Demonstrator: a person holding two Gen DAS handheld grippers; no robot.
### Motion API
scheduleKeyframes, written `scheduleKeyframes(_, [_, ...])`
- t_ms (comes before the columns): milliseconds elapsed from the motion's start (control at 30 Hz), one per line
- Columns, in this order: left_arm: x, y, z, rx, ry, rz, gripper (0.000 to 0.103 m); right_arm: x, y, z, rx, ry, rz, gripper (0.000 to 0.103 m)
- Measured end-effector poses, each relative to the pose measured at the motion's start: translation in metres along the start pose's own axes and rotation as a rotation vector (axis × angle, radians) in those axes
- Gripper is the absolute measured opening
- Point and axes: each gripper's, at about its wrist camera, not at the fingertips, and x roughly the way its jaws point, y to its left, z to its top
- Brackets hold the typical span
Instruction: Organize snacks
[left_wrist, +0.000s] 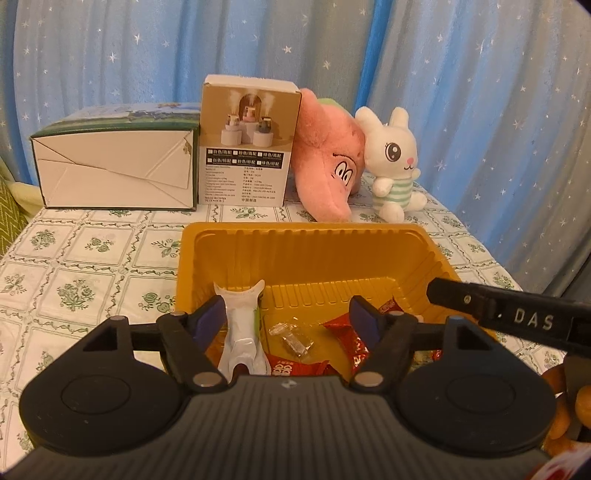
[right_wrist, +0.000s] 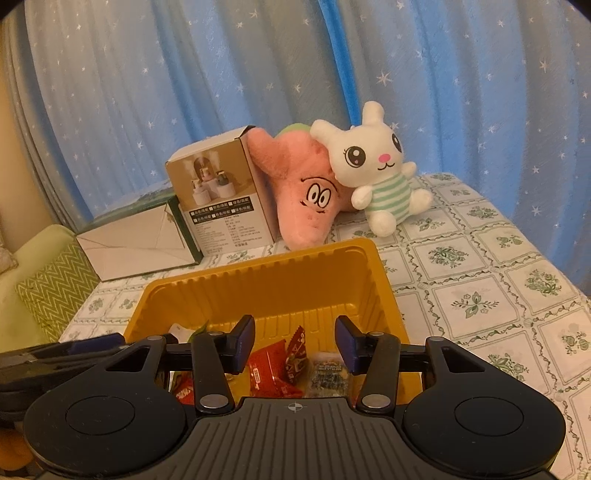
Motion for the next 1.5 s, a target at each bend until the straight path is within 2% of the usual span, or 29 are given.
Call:
scheduleKeyframes(133, [-0.016, 0.0, -0.006, -0.001, -0.008, 0.006, 0.071, -0.012, 0.004, -0.006, -0.017, 0.007, -0.025, 0.049])
scheduleKeyframes(267, [-0.036, -0.003, -0.016, -0.005, -0.01, 0.014, 0.071, -0.029, 0.007, -0.012, -0.03, 0.0, -0.045, 0.056])
scheduleKeyframes(467, [-0.076, -0.01, -0.035, -0.007, -0.023, 0.017, 0.071, -0.062, 0.01, -0.025, -0.04, -0.003, -0.068, 0.058])
scheduleKeyframes(900, [-0.177, -0.028, -0.093, -0.034, -0.029, 0.041, 0.071, -0.163, 0.019, -0.082, -0.079, 0.008, -0.103, 0.058])
scheduleKeyframes(1167, [-0.242, -0.052, -0.12, 0.012, -0.048, 0.061, 0.071, -0.227, 0.024, -0.121, -0.052, 0.027, -0.093, 0.058])
scheduleKeyframes(1500, [-0.297, -0.069, -0.141, 0.012, -0.035, 0.134, 0.068, -0.288, 0.041, -0.139, -0.065, 0.042, -0.072, 0.058])
